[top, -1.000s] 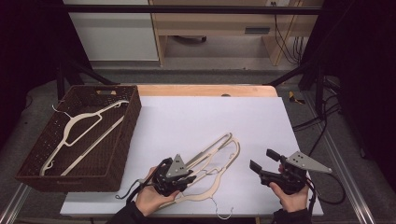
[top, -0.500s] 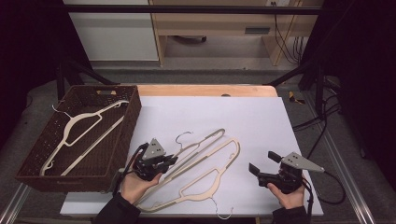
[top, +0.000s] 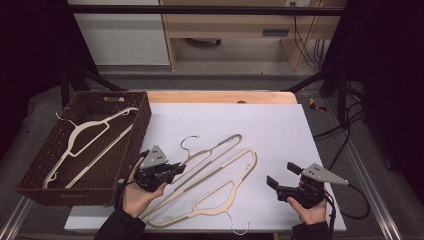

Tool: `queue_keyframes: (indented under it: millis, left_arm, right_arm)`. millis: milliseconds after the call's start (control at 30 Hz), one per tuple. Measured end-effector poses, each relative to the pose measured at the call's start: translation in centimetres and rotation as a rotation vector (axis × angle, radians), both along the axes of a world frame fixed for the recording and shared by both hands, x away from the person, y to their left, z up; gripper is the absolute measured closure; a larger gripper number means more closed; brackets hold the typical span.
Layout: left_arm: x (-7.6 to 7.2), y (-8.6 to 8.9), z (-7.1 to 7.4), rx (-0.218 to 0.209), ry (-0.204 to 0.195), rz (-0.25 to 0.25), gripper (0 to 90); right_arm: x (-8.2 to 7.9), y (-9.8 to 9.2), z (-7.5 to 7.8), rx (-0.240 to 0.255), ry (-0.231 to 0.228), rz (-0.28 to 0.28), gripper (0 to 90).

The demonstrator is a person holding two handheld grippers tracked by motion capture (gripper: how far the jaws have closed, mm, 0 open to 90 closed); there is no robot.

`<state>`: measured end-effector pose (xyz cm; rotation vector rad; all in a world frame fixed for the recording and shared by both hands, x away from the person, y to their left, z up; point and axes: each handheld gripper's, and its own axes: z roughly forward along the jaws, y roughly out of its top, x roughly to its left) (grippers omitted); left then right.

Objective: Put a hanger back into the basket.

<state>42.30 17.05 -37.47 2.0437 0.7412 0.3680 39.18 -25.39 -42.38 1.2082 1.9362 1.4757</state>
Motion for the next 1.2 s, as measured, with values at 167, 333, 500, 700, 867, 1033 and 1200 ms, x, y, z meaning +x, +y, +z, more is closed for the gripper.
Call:
queue_keyframes:
  millis: [167,333,500,700,867,1033,1200]
  left_arm:
    - [-0.6,0.4,1.2,-0.030,-0.024,-0.012,86.5]
    - [-1.3,1.1,2.7,-0.047,-0.047,-0.026,86.5]
    - [-1.9,1.6,4.3,-0.062,-0.087,-0.025,86.5]
    - [-1.9,2.5,7.1,-0.057,-0.113,-0.022,86.5]
    - [-0.7,3.8,9.6,-0.069,-0.101,-0.044,86.5]
    - [0.5,5.6,11.1,-0.068,-0.106,-0.002,86.5]
    - [1.5,7.9,12.4,-0.075,-0.105,0.038,86.5]
  right_arm:
    - [0.0,0.0,0.1,-0.004,-0.006,0.002,6.3]
    - [-0.1,-0.1,0.2,-0.005,-0.016,-0.007,4.2]
    - [0.0,-0.1,0.2,-0.009,-0.015,-0.011,3.6]
    - [-0.1,-0.1,0.3,-0.010,-0.016,-0.010,3.4]
    - [-0.1,-0.1,0.4,-0.012,-0.021,-0.010,3.0]
    - [-0.1,-0.1,0.4,-0.015,-0.024,-0.012,2.9]
    - [-0.1,-0.1,0.3,-0.025,-0.027,-0.011,2.8]
